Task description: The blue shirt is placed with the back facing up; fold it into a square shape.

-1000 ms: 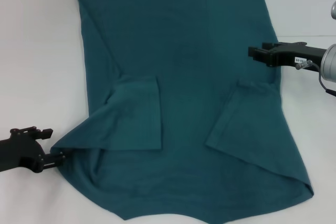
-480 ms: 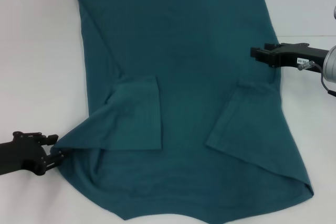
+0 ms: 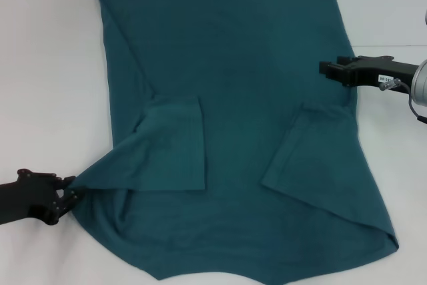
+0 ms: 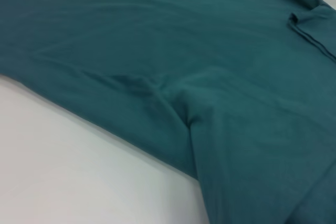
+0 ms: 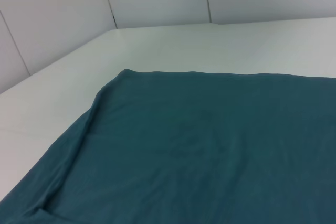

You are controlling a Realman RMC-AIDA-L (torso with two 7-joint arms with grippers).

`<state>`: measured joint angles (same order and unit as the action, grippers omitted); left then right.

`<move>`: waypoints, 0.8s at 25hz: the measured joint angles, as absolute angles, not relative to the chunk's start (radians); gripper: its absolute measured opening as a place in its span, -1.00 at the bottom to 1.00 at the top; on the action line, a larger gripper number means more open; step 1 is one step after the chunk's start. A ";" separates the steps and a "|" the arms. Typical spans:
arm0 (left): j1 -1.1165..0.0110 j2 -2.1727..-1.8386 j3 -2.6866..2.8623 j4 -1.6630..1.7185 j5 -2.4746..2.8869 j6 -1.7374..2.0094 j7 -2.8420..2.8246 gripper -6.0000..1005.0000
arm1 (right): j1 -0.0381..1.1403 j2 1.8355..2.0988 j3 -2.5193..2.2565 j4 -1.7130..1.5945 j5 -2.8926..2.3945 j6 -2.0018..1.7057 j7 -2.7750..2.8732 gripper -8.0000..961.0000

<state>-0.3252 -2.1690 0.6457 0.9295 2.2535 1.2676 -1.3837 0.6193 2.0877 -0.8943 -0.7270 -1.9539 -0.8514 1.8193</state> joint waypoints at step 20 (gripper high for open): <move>-0.325 -2.171 0.635 0.929 2.244 1.273 -1.394 -0.89 | 0.612 2.088 -0.894 -0.724 -1.956 -0.851 1.819 -0.07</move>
<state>-0.3252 -2.1706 0.6352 0.9288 2.2439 1.2732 -1.3935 0.6118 2.0877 -0.8937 -0.7238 -1.9556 -0.8507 1.8193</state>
